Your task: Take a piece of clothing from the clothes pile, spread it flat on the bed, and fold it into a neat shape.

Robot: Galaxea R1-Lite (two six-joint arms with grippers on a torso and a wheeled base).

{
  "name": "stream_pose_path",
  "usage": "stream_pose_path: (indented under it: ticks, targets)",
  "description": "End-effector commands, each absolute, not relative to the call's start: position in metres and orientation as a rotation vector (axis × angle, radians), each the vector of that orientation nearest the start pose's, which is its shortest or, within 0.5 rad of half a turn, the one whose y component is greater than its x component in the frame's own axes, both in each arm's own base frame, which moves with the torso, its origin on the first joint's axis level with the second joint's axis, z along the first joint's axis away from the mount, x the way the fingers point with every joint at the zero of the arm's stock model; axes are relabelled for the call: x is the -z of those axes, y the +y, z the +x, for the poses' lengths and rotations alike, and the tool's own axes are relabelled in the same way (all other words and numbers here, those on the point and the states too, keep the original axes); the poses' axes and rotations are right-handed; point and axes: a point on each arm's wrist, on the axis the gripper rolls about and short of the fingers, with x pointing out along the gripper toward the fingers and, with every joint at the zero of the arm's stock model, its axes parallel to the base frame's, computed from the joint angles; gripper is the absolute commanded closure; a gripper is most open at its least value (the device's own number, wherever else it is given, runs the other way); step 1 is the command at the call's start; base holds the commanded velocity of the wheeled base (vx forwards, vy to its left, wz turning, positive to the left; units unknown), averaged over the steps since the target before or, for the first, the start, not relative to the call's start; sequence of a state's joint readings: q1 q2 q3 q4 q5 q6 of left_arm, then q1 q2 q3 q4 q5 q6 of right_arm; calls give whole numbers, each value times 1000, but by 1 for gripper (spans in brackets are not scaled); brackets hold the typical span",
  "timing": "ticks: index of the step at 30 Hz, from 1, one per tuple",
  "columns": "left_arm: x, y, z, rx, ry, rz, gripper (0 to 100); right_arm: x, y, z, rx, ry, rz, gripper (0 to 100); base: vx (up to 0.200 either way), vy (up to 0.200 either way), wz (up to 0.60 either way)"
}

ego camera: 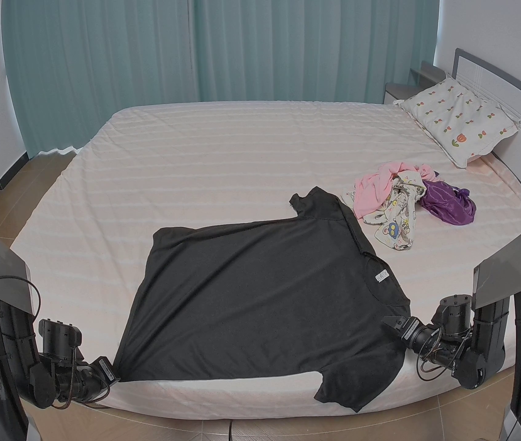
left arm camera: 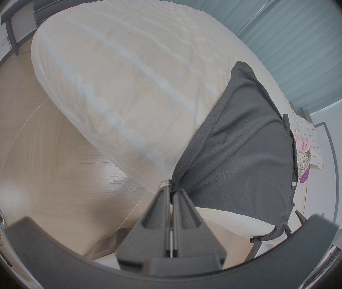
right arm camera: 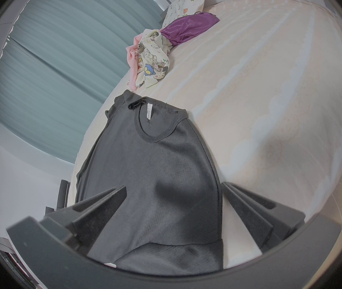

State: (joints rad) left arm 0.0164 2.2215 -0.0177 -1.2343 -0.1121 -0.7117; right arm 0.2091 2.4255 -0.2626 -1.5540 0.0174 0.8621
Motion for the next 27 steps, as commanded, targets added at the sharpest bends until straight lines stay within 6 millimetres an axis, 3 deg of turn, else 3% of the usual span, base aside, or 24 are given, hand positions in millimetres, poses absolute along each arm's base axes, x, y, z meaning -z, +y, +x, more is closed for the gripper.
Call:
stream_pose_path:
  ticks: [1,2,7,9,12,16,24,27]
  targets:
    - [31,1,194,-266,972,-715,100,62,57,278,65,658,774,0,0,0,0]
    - [31,1,193,-266,973,-715,100,62,56,280,68,650,776,100,0,0,0]
    - [31,1,193,-266,974,-717,100,56,52,289,61,602,780,100,0,0,0]
    - [31,1,193,-267,973,-717,100,40,47,296,39,535,759,100,0,0,0]
    - [31,1,194,-267,972,-717,100,33,45,300,23,501,737,100,0,0,0]
    - [31,1,193,-267,973,-717,100,22,48,320,-23,414,709,100,0,0,0]
    - [31,1,193,-267,973,-717,100,15,57,355,-88,363,681,100,0,0,0]
    - [31,1,193,-267,973,-717,100,24,59,363,-80,396,678,100,0,0,0]
